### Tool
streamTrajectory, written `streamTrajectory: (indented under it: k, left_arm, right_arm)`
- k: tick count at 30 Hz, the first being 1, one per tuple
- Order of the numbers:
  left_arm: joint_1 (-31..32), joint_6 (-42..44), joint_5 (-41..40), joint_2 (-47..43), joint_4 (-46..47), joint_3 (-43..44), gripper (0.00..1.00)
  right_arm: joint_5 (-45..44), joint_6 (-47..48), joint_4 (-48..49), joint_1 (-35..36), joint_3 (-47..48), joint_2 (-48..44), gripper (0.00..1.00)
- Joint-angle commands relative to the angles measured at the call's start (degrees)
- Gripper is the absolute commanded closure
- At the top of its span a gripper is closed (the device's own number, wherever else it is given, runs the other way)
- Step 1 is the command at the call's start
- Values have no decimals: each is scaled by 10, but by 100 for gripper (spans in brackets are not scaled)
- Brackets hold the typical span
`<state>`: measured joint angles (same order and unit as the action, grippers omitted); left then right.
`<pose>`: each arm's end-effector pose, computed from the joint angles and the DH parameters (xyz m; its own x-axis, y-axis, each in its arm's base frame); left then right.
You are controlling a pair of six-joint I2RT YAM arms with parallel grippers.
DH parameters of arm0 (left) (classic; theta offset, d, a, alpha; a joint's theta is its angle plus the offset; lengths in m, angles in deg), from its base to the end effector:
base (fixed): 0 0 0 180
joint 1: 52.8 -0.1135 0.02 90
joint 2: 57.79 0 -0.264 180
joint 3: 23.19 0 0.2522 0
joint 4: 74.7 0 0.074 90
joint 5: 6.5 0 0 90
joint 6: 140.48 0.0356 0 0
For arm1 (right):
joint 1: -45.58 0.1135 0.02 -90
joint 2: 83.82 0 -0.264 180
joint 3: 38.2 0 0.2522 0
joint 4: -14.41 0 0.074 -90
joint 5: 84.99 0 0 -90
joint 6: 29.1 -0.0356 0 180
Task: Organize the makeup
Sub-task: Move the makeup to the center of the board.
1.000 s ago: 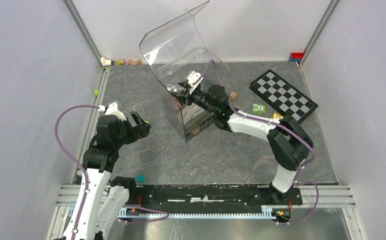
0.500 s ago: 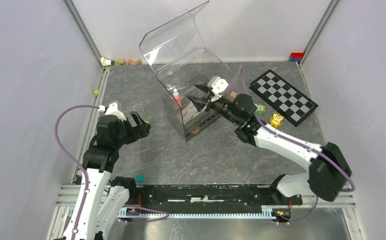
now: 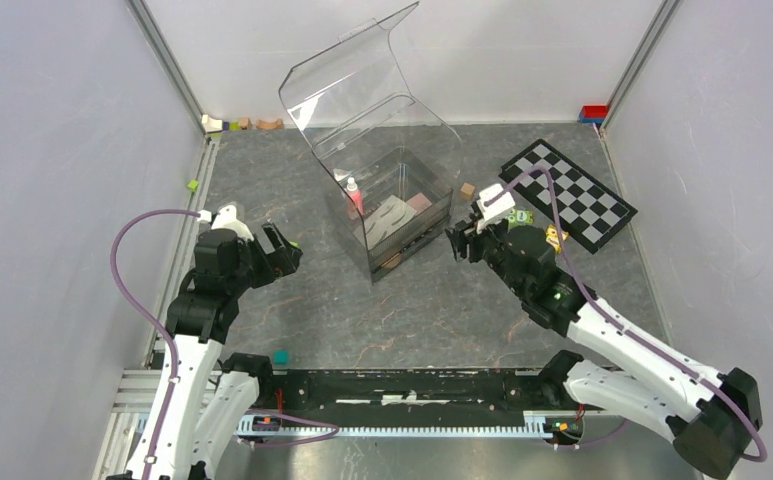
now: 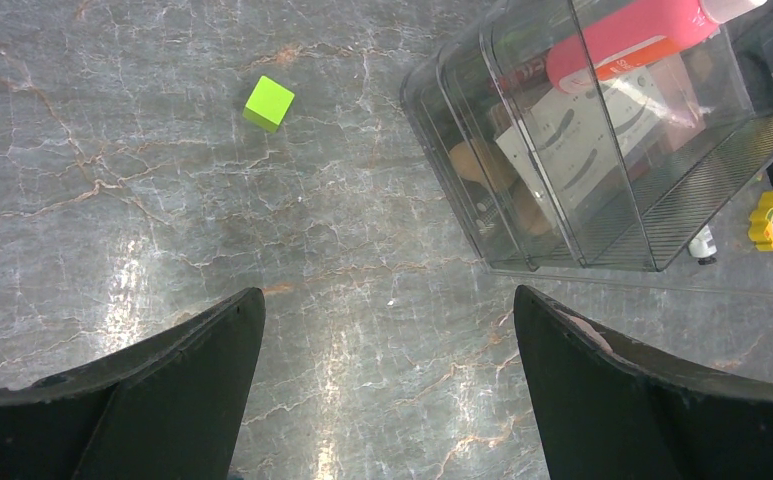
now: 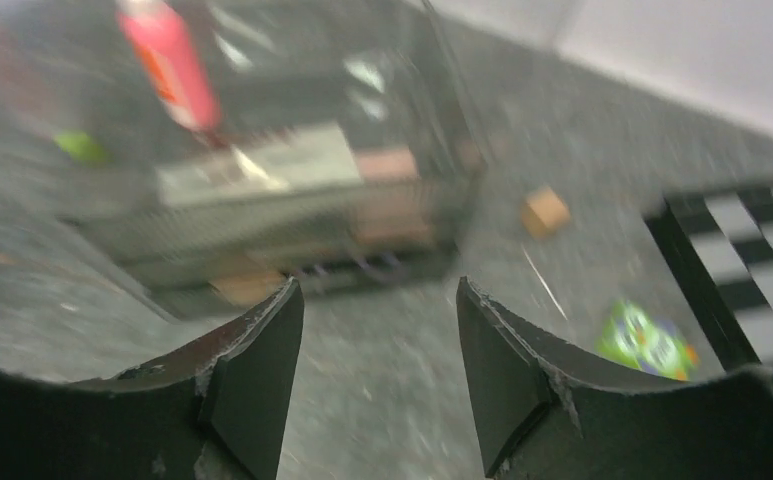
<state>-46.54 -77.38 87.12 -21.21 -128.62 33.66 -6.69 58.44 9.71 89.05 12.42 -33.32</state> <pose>0.1347 -0.0170 0.2975 -0.5641 -0.3924 -0.7265 -0.1056 0.9069 -0.4078 0.1594 0.1412 0.3090 -0.0805 -0.0184 -0.9966 -0.5240 0.8513 0.0266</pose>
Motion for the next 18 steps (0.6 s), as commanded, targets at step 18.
streamTrajectory:
  k: [18]
  left_arm:
    - [2,32,5,-6,23,-2,0]
  right_arm:
    - [170,43,-278,-284,153,372,29]
